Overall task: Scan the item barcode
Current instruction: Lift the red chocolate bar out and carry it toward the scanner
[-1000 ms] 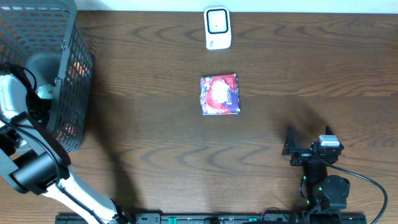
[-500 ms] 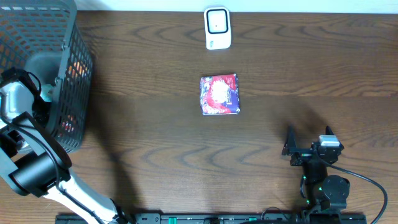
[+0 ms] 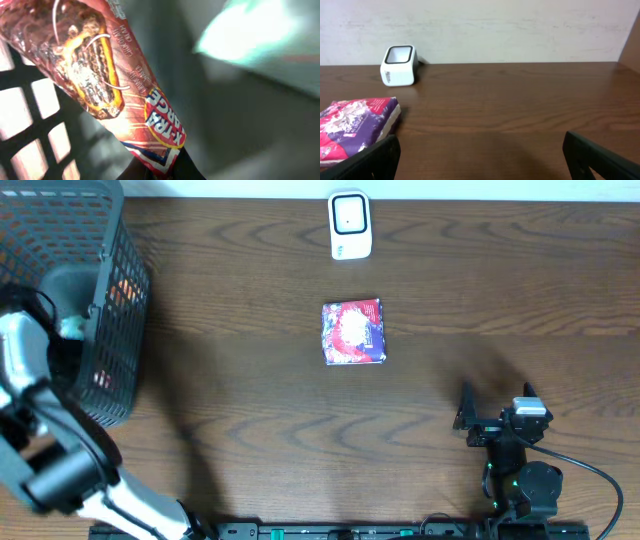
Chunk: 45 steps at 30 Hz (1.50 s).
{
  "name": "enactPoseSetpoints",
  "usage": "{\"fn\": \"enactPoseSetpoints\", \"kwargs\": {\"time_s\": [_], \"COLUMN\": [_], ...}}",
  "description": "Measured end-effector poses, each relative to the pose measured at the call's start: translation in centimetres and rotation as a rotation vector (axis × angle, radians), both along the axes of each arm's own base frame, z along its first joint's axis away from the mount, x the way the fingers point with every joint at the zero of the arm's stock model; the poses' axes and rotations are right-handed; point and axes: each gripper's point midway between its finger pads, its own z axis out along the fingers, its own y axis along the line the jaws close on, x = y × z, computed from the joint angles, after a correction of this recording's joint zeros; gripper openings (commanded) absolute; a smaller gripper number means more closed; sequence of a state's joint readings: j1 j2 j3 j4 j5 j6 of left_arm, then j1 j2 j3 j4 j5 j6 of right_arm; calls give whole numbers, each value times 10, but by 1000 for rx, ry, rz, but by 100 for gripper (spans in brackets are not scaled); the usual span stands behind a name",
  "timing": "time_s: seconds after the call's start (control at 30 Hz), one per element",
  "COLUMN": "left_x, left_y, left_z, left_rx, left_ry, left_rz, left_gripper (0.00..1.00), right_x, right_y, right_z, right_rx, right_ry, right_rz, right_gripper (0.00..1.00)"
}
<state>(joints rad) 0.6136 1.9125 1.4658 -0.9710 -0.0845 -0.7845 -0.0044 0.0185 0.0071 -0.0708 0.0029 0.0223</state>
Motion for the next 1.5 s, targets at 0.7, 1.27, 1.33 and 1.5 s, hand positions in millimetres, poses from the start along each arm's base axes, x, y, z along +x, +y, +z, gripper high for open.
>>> {"fn": "enactPoseSetpoints", "kwargs": {"time_s": [0.7, 1.27, 1.33, 1.5], "left_x": [67, 84, 81, 81], "left_y": [-83, -323, -337, -364], "left_z": [287, 300, 290, 238], "left_rx": [372, 179, 151, 75], "left_ry": [-927, -1082, -1048, -869], "left_rz": [-435, -1301, -1342, -1444], "left_gripper": [7, 7, 7, 7], "right_x": [0, 0, 0, 0], "right_y": [0, 0, 0, 0], "right_z": [0, 0, 0, 0], "right_rx": [0, 0, 0, 0], "right_ry": [0, 0, 0, 0], "right_rz": [0, 0, 0, 0], "right_gripper": [99, 99, 99, 99]}}
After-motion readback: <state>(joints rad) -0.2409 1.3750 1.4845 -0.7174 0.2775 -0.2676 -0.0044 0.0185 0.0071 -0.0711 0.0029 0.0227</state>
